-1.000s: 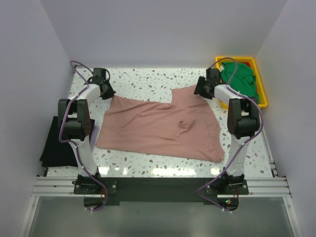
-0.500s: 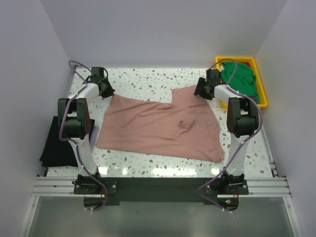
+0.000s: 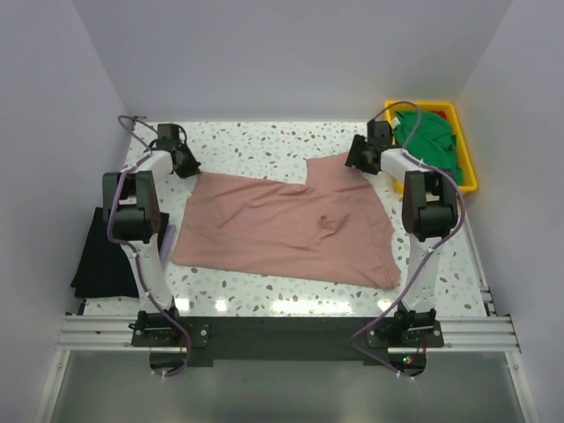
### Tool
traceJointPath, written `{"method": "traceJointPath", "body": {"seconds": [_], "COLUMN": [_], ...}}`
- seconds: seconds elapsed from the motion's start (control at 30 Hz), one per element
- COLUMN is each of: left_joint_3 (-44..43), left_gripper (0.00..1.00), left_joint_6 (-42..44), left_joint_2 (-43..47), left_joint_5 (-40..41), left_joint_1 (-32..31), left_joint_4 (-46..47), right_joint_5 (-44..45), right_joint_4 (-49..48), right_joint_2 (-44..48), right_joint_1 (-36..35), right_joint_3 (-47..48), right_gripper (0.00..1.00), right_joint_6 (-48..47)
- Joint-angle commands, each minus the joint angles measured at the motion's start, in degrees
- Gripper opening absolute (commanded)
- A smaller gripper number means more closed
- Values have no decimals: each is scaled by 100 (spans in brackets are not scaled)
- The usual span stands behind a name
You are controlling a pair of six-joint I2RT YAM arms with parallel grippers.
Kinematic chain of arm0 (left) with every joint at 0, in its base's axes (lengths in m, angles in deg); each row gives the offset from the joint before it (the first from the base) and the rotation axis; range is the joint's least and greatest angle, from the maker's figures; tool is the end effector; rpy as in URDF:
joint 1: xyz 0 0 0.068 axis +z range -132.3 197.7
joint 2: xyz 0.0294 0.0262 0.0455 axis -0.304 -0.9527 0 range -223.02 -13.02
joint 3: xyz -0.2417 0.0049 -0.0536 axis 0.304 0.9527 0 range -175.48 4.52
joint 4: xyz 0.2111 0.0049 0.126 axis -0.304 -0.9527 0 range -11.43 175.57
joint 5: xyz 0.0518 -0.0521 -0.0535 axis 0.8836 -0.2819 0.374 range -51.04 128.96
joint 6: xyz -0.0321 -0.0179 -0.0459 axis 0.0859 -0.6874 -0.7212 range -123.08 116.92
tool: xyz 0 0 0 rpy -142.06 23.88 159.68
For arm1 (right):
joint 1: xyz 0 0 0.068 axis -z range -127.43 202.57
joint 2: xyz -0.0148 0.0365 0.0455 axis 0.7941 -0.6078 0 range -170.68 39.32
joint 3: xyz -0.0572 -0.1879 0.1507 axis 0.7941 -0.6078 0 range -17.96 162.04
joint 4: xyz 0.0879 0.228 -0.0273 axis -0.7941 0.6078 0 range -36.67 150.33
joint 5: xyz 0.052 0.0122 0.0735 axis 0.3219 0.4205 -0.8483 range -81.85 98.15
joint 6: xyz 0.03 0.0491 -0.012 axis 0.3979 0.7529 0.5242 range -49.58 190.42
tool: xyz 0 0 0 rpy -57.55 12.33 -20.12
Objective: Fold and stack the t-shirts
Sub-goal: Fold the tshirt
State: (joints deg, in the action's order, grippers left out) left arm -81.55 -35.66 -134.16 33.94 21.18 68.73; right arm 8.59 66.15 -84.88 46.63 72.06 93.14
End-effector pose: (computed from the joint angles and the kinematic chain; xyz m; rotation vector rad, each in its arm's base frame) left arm 0.4356 0.0228 0.1433 -0.7379 2.3894 -0.3229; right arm 0.4533 0.0469 0.1463 0.3542 2.3767 0.2252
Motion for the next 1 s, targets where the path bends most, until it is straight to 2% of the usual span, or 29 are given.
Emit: {"method": "traceJointPath", "body": {"seconds": [0.0, 0.23, 0.4, 0.63, 0.73, 0.97], "left_joint_3": [-245, -288, -332, -341, -315, -209], "left_gripper": [0, 0, 0, 0, 0, 0], "left_joint_6": [-135, -187, -214, -214, -231, -275], "left_joint_2": [-94, -278, -357, -393, -375, -296], "left_joint_5": [-149, -219, -245, -245, -245, -228], "left_joint_1": [91, 91, 100, 126, 135, 161], "left_joint_4": [348, 445, 498, 533, 550, 708], "right_joint_5": [25, 227, 754, 1133, 1089, 1106], "right_joint_4": [-148, 45, 510, 1240, 1381, 1452], "right_joint_2": [-148, -508, -798, -1141, -1212, -1265], "right_joint_1": [31, -22, -232, -399, -435, -444], "right_joint_3": [437, 999, 1500, 2081, 2178, 2371], "right_gripper": [63, 62, 61, 53, 47, 11], "right_joint_6": [-198, -338, -479, -514, -532, -584]}}
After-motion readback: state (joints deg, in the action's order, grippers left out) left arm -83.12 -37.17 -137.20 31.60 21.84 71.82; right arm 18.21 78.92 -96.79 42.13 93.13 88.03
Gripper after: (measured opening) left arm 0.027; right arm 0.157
